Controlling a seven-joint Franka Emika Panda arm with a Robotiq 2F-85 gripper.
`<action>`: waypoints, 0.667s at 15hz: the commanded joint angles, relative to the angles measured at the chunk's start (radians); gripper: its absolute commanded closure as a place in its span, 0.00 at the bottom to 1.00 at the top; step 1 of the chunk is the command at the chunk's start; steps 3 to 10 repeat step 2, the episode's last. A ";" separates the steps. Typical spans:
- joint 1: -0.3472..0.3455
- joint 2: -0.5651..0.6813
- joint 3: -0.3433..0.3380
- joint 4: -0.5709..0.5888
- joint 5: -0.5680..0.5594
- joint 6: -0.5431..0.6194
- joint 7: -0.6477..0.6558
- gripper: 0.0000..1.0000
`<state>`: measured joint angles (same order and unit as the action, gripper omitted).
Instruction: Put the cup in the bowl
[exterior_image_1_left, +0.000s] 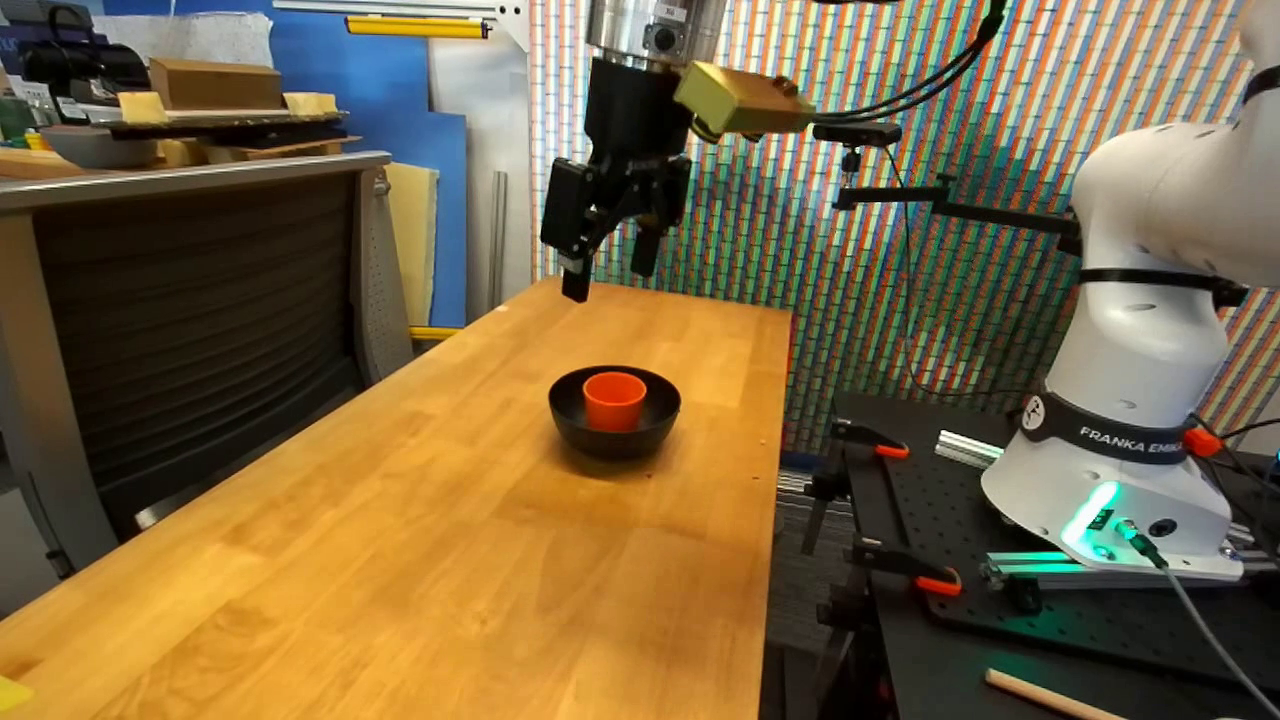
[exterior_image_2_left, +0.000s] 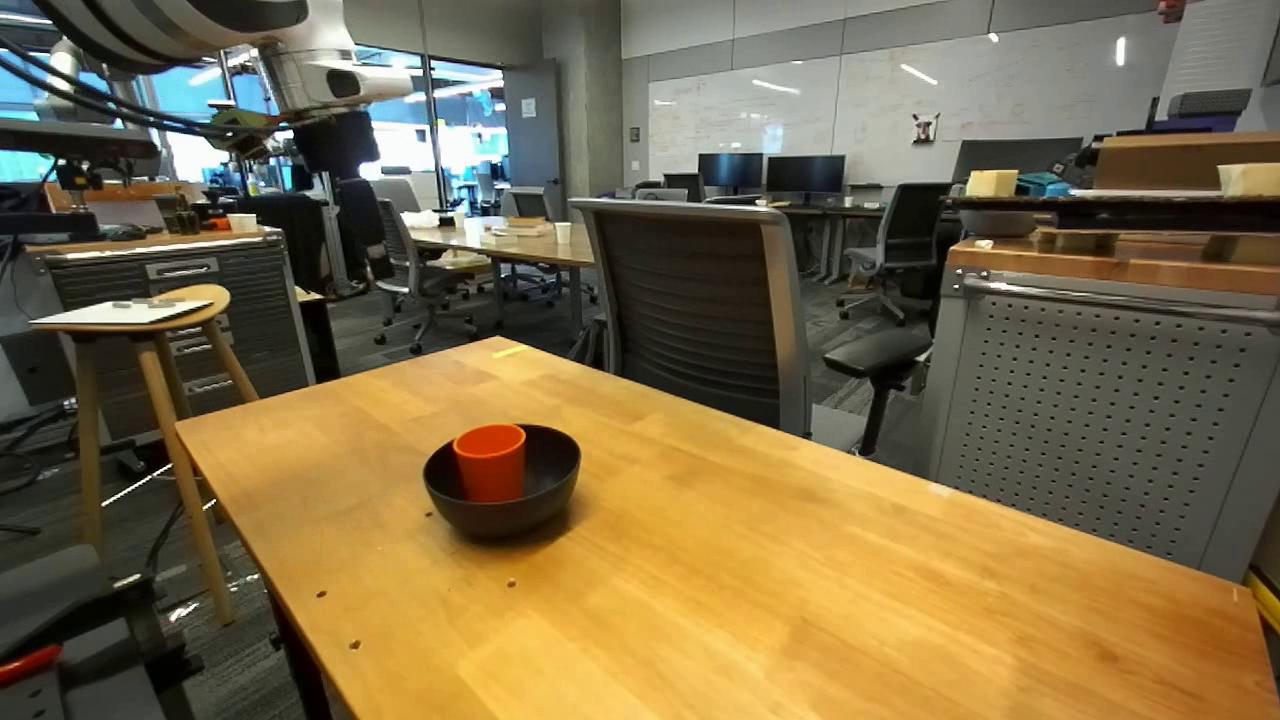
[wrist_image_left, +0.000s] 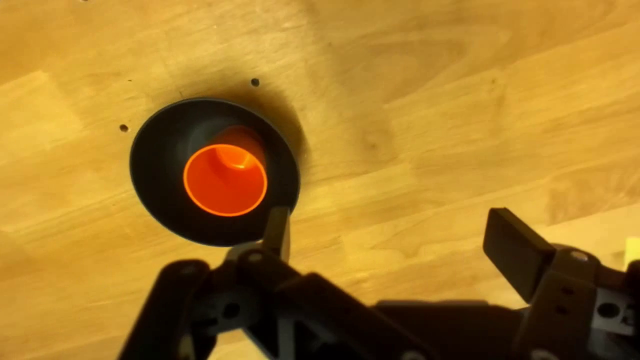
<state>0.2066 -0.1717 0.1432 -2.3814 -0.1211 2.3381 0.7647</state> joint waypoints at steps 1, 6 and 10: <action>-0.030 -0.001 0.038 0.002 0.016 -0.004 -0.015 0.00; -0.031 0.001 0.042 0.000 0.015 -0.004 -0.013 0.00; -0.031 0.001 0.042 0.000 0.015 -0.004 -0.013 0.00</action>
